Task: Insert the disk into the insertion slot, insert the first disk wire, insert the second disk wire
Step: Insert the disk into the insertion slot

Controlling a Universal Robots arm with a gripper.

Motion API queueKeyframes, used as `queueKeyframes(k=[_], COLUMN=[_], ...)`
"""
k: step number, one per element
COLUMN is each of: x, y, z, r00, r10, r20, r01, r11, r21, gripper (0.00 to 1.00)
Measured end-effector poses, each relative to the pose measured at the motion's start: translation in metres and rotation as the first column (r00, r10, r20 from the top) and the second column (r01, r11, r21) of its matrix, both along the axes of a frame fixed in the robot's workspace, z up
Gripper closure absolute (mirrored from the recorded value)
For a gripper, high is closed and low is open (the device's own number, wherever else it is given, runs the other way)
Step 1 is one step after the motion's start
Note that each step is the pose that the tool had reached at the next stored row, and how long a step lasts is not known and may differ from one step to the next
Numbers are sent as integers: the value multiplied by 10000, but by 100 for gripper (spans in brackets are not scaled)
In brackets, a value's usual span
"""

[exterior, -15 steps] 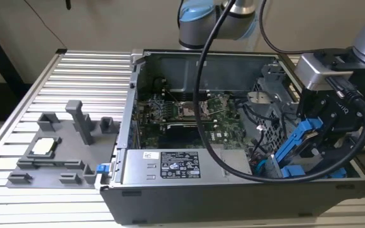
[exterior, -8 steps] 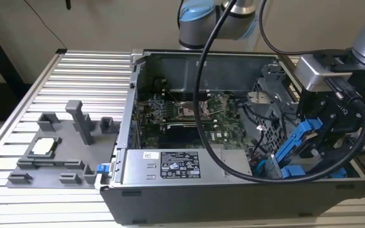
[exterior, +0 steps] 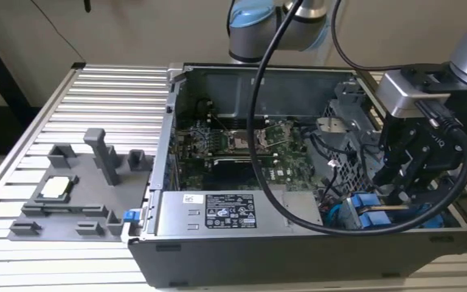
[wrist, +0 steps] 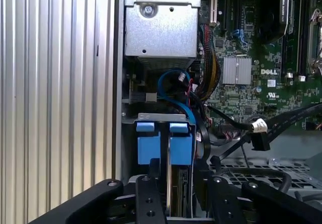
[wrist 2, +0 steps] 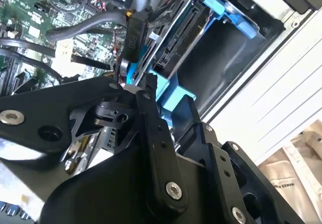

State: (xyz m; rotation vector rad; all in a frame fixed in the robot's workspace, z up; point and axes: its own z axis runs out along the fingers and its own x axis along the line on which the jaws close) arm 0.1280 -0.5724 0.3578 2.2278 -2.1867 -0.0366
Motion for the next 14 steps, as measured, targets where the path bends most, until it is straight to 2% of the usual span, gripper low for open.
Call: queueKeyframes(k=[6,10,14], x=[0,0,0], y=[-1,0,1], z=[14,145,327], r00=[10000,10000,10000], r10=[0,-1,-1], r20=[0,0,0], r01=[0,1,1], r11=[10000,10000,10000], r21=[-1,-1,-2], gripper=[60,60,60])
